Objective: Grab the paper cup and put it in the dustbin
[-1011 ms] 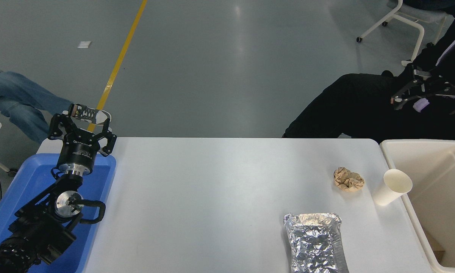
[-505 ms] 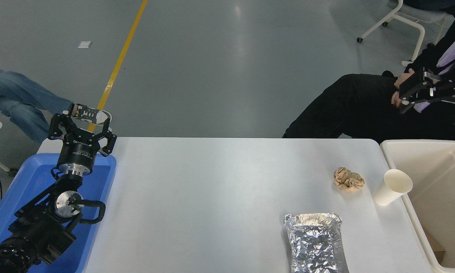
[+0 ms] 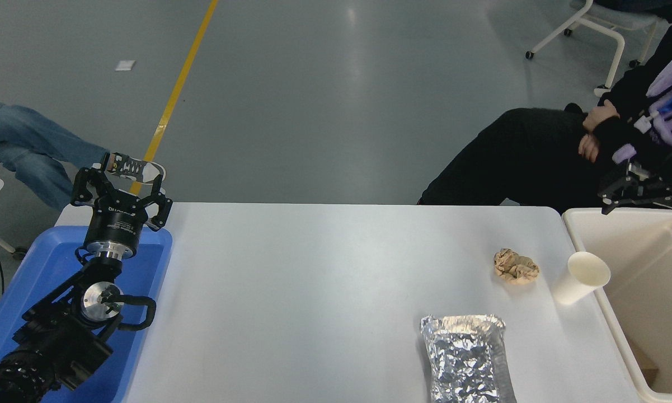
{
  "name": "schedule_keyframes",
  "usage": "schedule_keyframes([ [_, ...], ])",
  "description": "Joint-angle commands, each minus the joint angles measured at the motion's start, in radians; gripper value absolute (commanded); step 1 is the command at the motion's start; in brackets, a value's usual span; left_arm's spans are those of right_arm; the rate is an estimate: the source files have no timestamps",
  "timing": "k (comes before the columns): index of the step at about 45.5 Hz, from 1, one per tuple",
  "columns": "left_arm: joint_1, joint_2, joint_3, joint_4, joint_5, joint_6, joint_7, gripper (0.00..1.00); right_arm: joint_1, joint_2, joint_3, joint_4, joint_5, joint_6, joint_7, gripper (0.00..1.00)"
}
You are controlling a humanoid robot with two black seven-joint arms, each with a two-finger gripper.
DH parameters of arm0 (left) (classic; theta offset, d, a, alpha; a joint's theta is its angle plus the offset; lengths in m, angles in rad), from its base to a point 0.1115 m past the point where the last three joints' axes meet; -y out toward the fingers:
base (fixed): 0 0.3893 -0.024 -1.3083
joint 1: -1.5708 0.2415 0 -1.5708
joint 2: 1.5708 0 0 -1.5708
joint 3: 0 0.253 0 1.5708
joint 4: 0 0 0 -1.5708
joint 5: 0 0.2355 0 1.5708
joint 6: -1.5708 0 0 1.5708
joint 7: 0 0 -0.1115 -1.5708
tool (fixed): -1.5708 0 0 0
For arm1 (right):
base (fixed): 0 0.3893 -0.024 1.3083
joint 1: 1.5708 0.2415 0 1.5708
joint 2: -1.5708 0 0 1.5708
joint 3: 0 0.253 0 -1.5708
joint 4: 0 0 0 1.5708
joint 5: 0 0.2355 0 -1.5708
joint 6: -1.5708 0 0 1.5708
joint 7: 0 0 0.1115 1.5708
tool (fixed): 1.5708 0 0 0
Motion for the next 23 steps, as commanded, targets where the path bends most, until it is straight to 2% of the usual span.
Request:
schedule_keyframes([
  [1,0.0,0.0,-0.001,0.0,0.0,0.0,0.0,0.99,-0.257,-0.027,0.075,-0.066,-0.002,-0.279,-0.001,1.0],
  [11,0.0,0.0,-0.001,0.0,0.0,0.0,0.0,0.99,-0.484,-0.029,0.258,-0.264,0.003,-0.291,-0.002,1.0],
  [23,0.0,0.0,-0.001,0.0,-0.001,0.0,0.0,0.99,-0.638,0.016,0.292,-0.397,0.015,-0.294,-0.002,1.0],
])
